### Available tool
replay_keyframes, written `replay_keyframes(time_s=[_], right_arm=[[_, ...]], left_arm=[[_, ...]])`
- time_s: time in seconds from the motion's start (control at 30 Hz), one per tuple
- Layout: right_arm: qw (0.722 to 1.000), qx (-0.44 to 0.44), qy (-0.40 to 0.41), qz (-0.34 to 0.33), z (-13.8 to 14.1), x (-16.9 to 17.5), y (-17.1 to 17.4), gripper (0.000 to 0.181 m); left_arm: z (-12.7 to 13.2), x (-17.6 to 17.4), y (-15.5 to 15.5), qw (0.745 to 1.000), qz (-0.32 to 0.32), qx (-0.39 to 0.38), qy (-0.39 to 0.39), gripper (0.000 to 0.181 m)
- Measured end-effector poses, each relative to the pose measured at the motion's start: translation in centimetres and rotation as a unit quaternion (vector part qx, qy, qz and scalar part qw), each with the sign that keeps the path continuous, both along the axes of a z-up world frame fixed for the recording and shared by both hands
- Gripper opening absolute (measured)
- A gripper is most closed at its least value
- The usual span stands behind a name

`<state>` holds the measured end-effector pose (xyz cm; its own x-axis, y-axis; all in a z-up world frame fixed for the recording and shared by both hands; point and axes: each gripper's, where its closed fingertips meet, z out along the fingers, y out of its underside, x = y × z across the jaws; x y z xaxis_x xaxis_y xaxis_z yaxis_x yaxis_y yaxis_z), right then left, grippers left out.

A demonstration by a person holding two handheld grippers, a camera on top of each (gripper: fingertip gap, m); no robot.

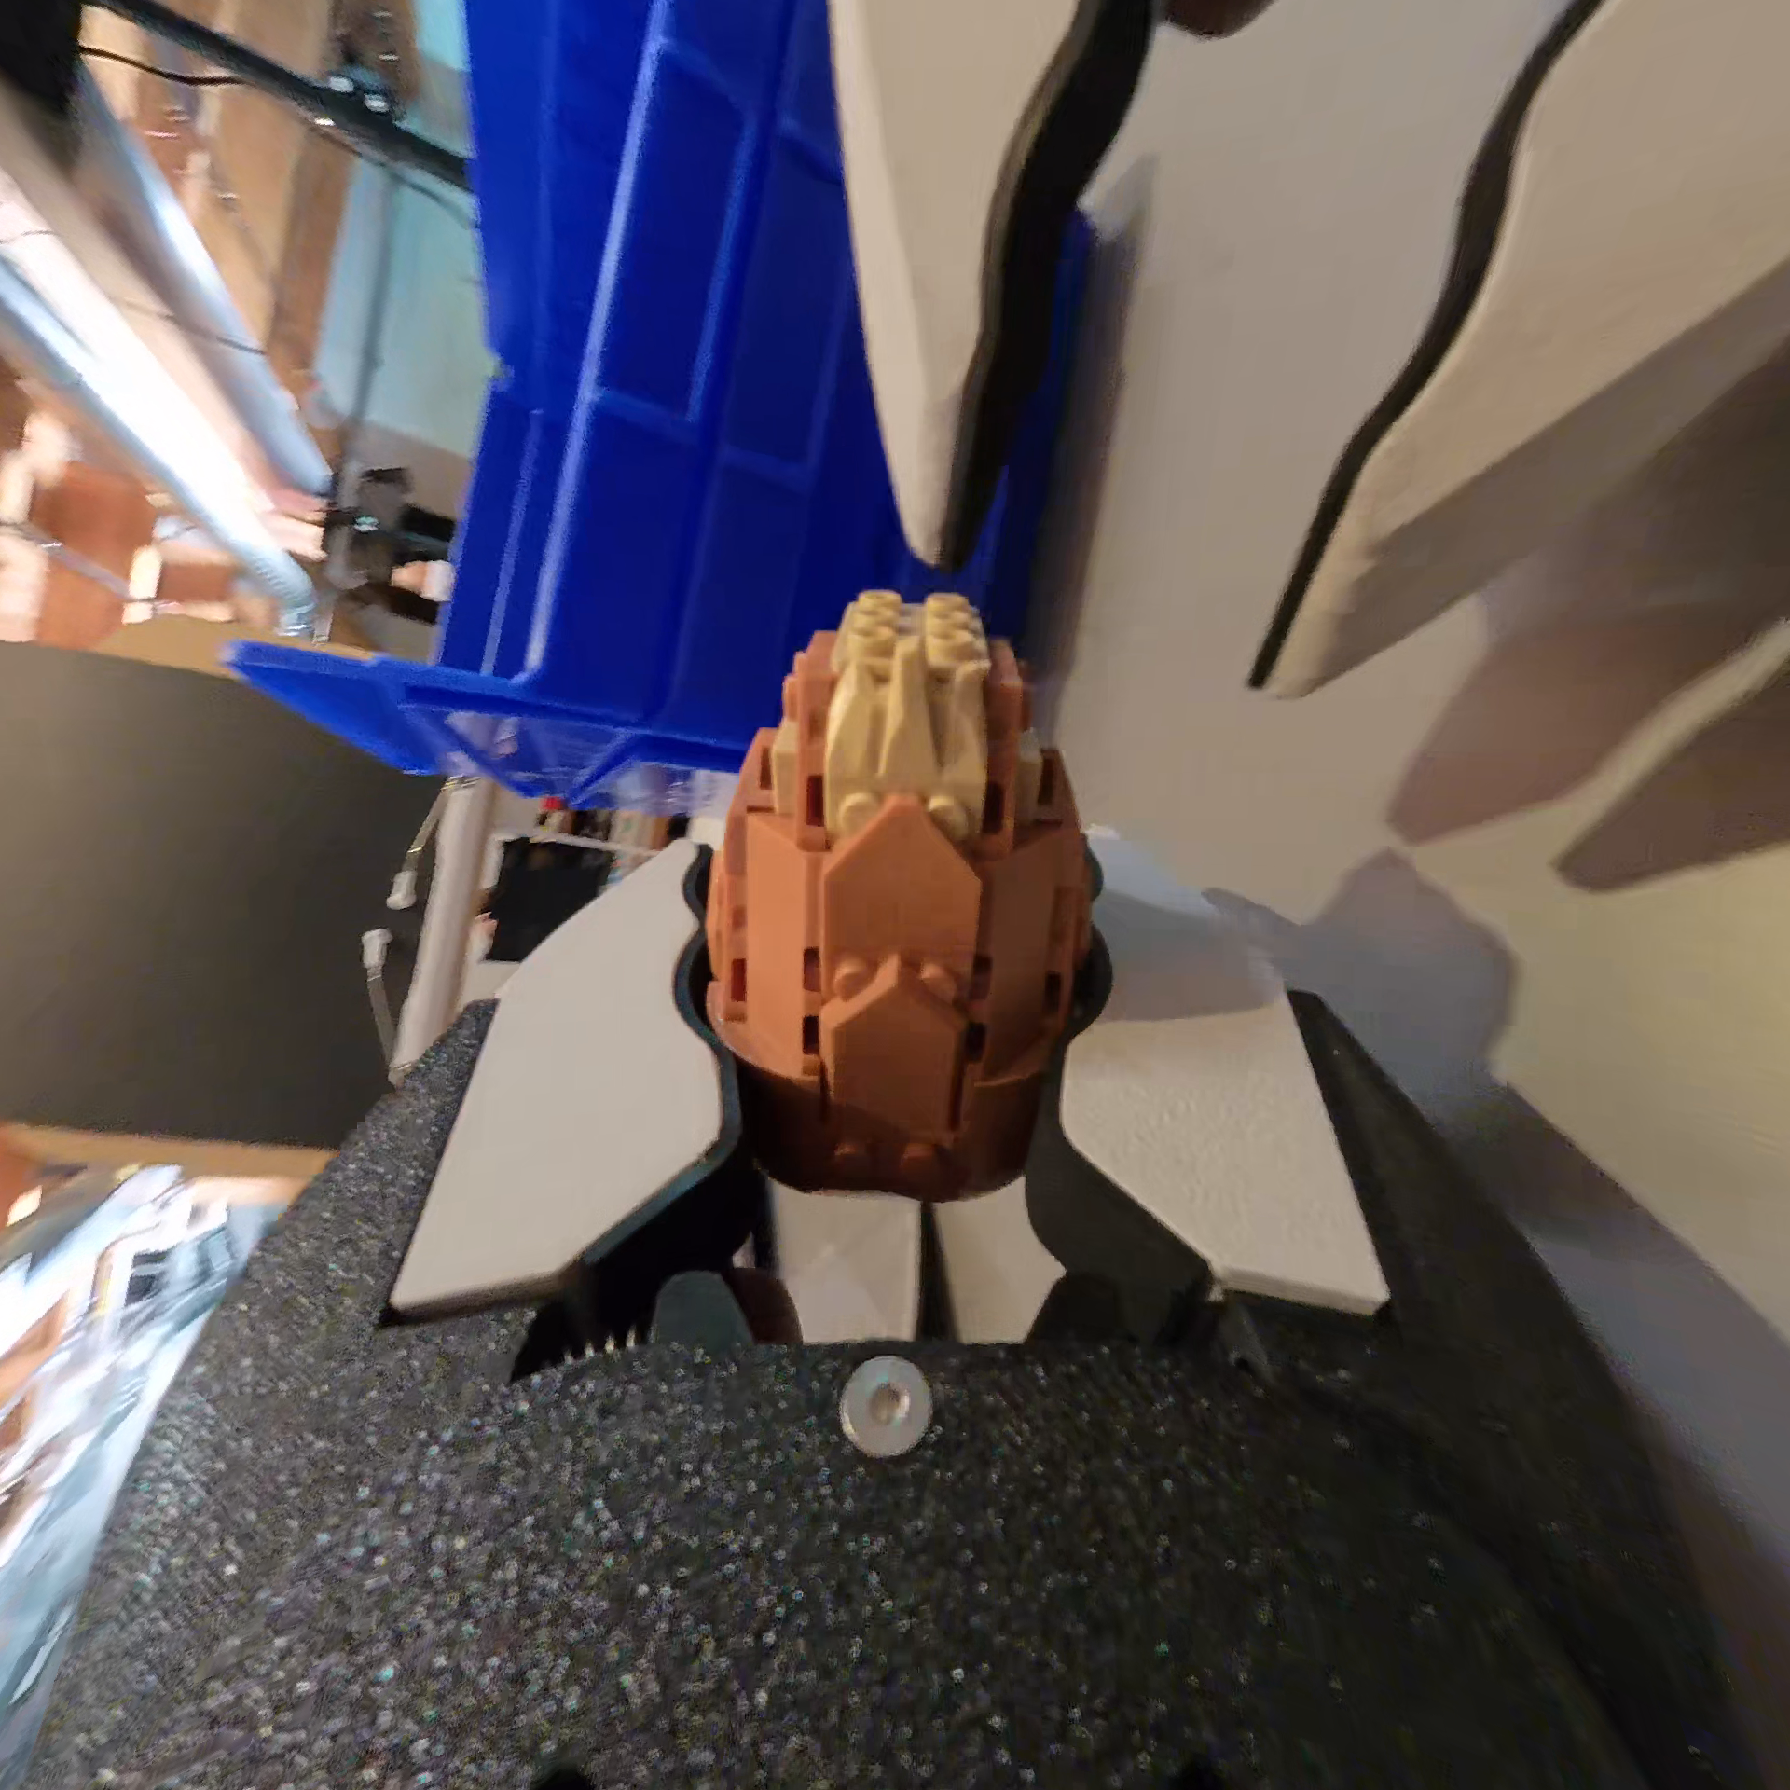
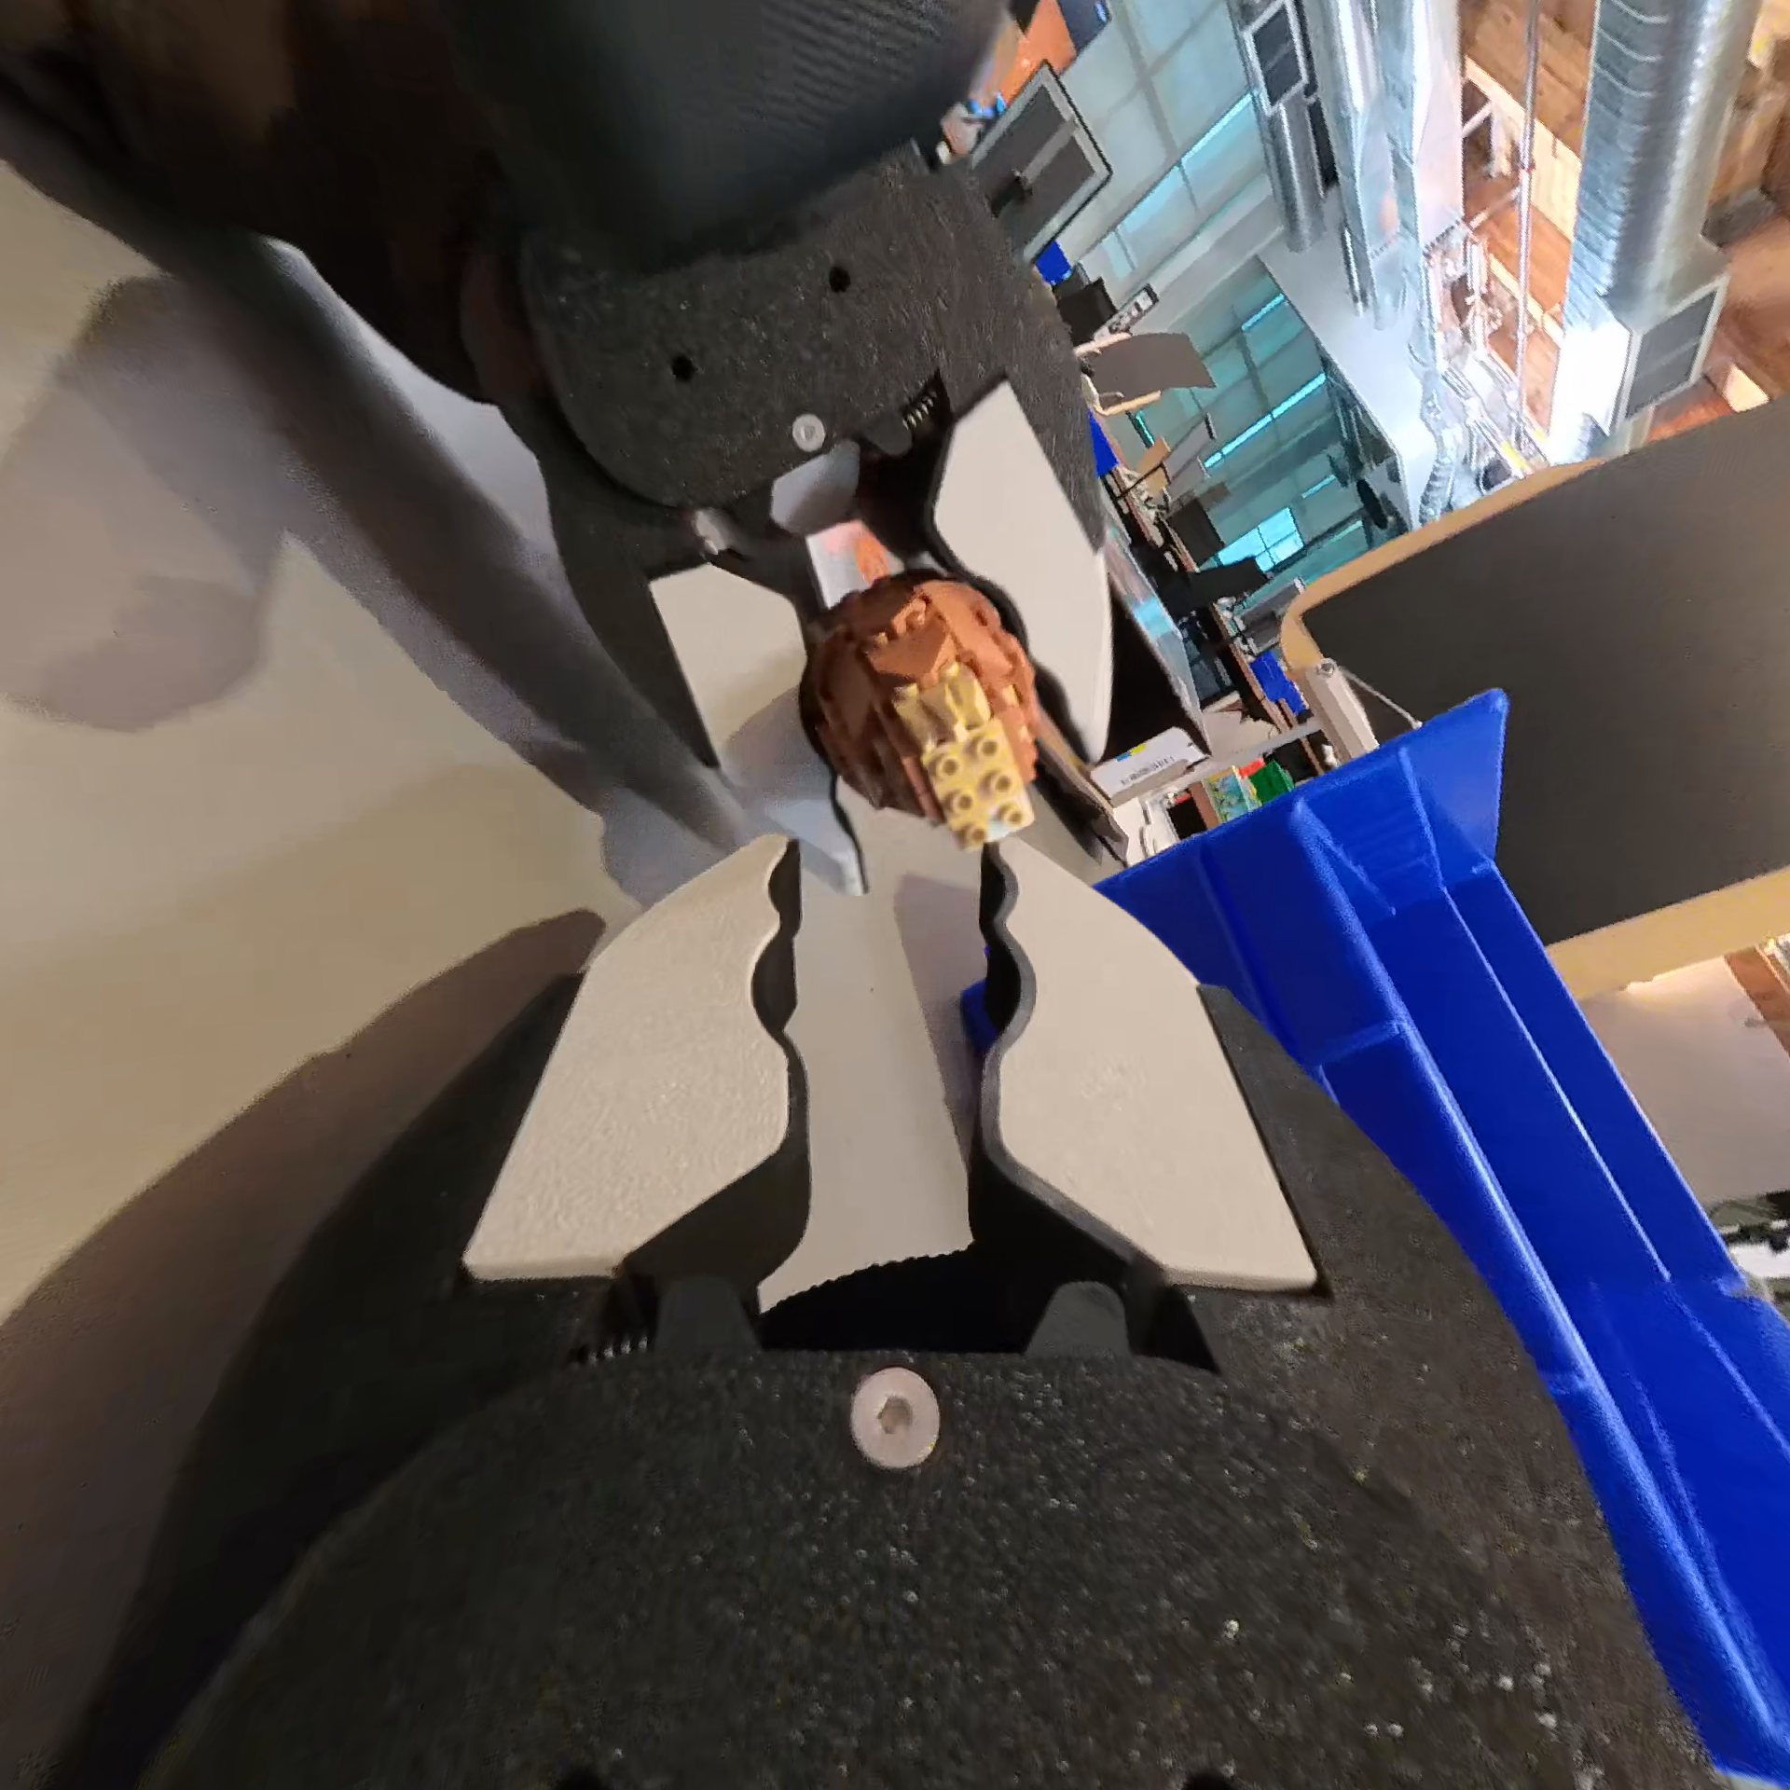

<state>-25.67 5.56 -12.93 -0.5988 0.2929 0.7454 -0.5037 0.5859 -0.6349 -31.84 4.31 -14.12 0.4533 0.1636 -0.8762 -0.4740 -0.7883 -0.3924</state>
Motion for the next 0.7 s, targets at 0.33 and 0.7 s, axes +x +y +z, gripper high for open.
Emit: replay_keyframes(time_s=[0.33,0.7], right_arm=[[0.989,-0.117,-0.085,-0.020,2.2,-0.5,0.2,0.025],[0.986,-0.141,-0.079,-0.031,3.0,-0.4,-0.7,0.013]], left_arm=[[1.3,-1.7,-0.8,0.987,0.074,-0.050,0.133,0.070],[2.7,-1.3,-0.7,0.985,0.101,-0.015,0.140,0.070]])
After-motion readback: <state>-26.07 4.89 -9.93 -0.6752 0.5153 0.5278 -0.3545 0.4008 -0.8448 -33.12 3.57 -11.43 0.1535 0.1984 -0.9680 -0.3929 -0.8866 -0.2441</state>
